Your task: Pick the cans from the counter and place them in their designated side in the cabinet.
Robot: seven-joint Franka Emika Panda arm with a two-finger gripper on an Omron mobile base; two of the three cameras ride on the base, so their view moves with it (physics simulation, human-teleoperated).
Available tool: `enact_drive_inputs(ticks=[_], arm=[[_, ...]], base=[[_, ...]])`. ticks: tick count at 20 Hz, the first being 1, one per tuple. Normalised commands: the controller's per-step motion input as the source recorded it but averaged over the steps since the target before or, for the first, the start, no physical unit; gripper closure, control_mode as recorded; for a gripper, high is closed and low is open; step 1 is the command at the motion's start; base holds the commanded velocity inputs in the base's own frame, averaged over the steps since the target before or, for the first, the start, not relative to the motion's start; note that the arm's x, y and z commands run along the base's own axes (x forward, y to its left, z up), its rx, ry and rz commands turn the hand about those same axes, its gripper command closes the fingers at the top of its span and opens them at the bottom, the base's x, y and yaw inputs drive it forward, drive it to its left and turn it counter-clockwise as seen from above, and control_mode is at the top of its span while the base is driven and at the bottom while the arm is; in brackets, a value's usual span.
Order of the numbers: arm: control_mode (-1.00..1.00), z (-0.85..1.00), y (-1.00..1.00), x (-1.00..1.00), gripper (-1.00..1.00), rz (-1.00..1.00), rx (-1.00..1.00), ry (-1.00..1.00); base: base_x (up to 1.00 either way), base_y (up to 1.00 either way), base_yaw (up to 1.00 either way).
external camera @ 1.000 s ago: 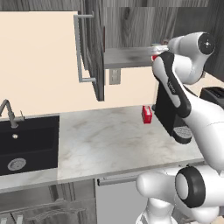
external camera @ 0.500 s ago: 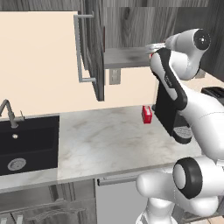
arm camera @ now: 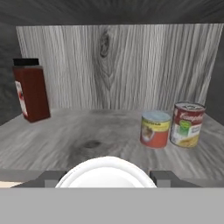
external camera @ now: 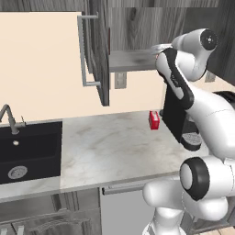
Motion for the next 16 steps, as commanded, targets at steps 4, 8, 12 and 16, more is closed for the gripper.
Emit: enact_drive_inputs(ticks=[4,8,12,16], arm=[[-1.00,0.00,-0.11,0.13,1.00,0.00,0.00,0.00],[-1.00,0.00,-0.09,0.14,1.00,0.00,0.00,0.00],[-1.00,-0.01,-0.01,0.14,1.00,0.00,0.00,0.00],[-1.00,-0.02,0.00,0.12,1.00,0.00,0.00,0.00]], base=[[0.00,0.00,0.00],[0.00,0.00,0.00],[0.00,0.00,0.00],[0.00,0.00,0.00]])
